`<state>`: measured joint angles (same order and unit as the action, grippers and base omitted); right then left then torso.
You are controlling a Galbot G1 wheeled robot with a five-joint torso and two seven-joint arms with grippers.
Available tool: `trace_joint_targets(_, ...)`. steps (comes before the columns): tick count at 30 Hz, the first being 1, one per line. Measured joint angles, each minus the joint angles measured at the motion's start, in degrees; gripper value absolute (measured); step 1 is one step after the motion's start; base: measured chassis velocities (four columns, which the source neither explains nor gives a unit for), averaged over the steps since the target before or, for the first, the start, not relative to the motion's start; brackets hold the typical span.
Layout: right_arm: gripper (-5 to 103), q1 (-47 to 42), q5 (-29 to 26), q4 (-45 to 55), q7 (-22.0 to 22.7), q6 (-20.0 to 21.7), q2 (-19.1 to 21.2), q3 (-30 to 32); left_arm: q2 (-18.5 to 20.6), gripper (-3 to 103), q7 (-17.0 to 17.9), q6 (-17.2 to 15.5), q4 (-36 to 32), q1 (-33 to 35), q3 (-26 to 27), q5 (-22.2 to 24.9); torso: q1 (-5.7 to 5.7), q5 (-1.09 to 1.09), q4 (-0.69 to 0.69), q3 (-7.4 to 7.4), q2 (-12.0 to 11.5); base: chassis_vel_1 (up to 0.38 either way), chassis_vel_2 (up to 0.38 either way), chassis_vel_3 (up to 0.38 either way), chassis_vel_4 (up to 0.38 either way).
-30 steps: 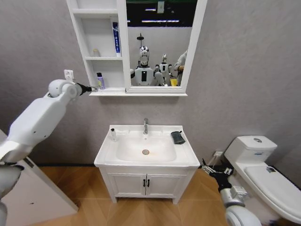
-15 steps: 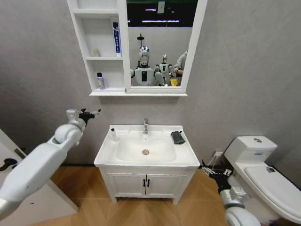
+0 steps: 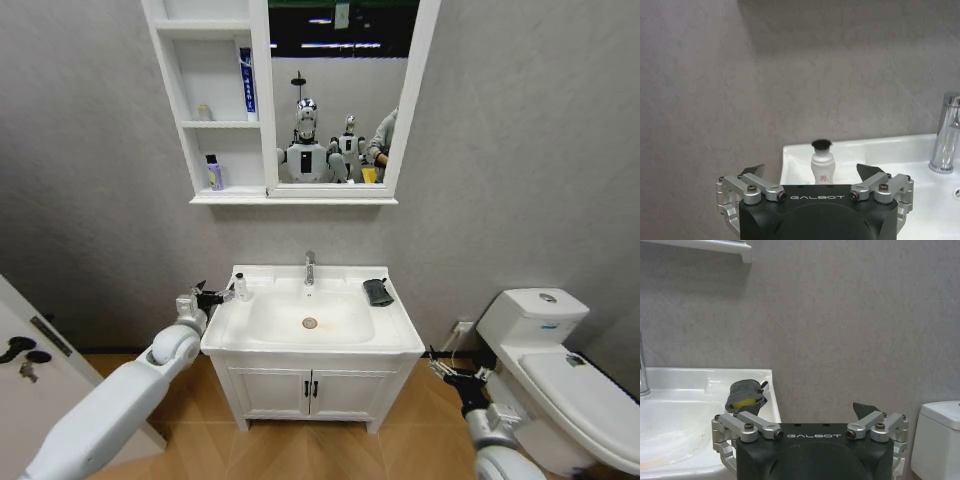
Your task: Move facial cleanser and shampoo from washbasin to cabinet, then wipe washbasin with towel.
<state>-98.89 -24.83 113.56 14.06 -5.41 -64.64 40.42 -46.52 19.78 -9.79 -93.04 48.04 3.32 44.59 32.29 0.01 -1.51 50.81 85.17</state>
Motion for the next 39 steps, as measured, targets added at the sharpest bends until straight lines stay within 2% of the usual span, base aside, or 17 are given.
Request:
trace_joint_targets(4,100,-0.4,0.0,-0.1,0.0,-0.3,0.2,0.3,-4.6,100,-0.8,0.2,5.7,-3.1,-1.5,-0.8,0.00,-0.02,0.00,0.00,0.0,0.000,0.000,0.000,0.000)
trace_joint_targets(10,100,-0.5,-0.1,-0.4,0.0,-0.5,0.5,0.5,-7.1,101,-1.9,0.3,10.3,-6.6,-3.6,-0.7,0.00,0.00,-0.01,0.00,0.0,0.000,0.000,0.000,0.000)
trace_joint_targets(11,100,-0.5,-0.1,-0.4,0.0,-0.5,0.6,0.5,-7.9,92,-2.4,0.3,11.8,-7.4,-4.1,-0.6,0.01,0.00,-0.01,0.00,0.0,0.000,0.000,0.000,0.000)
trace_joint_targets(14,100,-0.5,-0.2,-0.3,0.0,-0.5,0.8,0.4,-9.3,83,-3.1,0.4,14.0,-8.3,-4.8,-0.7,0.00,-0.01,0.00,0.01,0.0,0.000,0.000,0.000,0.000)
trace_joint_targets(16,100,-0.5,-0.3,-0.3,0.0,-0.5,0.9,0.5,-10.0,86,-3.4,0.4,15.3,-8.9,-5.0,-0.8,0.01,-0.01,0.00,0.01,0.0,0.000,0.000,0.000,0.000)
trace_joint_targets(18,100,-0.6,-0.4,-0.4,0.0,-0.5,1.0,0.8,-11.2,96,-3.9,0.5,17.8,-10.2,-5.6,-1.1,0.00,-0.01,0.00,0.01,0.0,0.000,0.000,0.000,0.000)
trace_joint_targets(20,100,-0.7,-0.4,-0.4,0.0,-0.5,1.0,0.8,-11.6,98,-4.1,0.6,18.6,-10.7,-5.8,-1.2,0.00,-0.01,0.00,0.01,0.0,0.000,0.000,0.000,0.000)
trace_joint_targets(27,100,-0.9,-0.6,-0.4,0.0,-0.5,0.7,1.1,-13.7,98,-4.2,0.8,23.1,-13.4,-6.4,-1.2,0.01,-0.01,0.00,0.01,0.0,0.000,0.000,0.000,0.000)
trace_joint_targets(29,100,-0.9,-0.7,-0.4,0.0,-0.5,0.8,1.2,-14.4,101,-4.3,1.0,24.8,-14.3,-6.6,-1.5,0.01,-0.01,0.00,0.01,0.0,0.000,0.000,0.000,0.000)
trace_joint_targets(39,100,-0.6,-1.4,-0.9,0.0,-0.7,1.5,1.2,-17.4,99,-5.8,2.0,32.2,-18.0,-6.5,-3.3,0.01,-0.01,0.00,0.01,0.0,0.000,0.000,0.000,0.000)
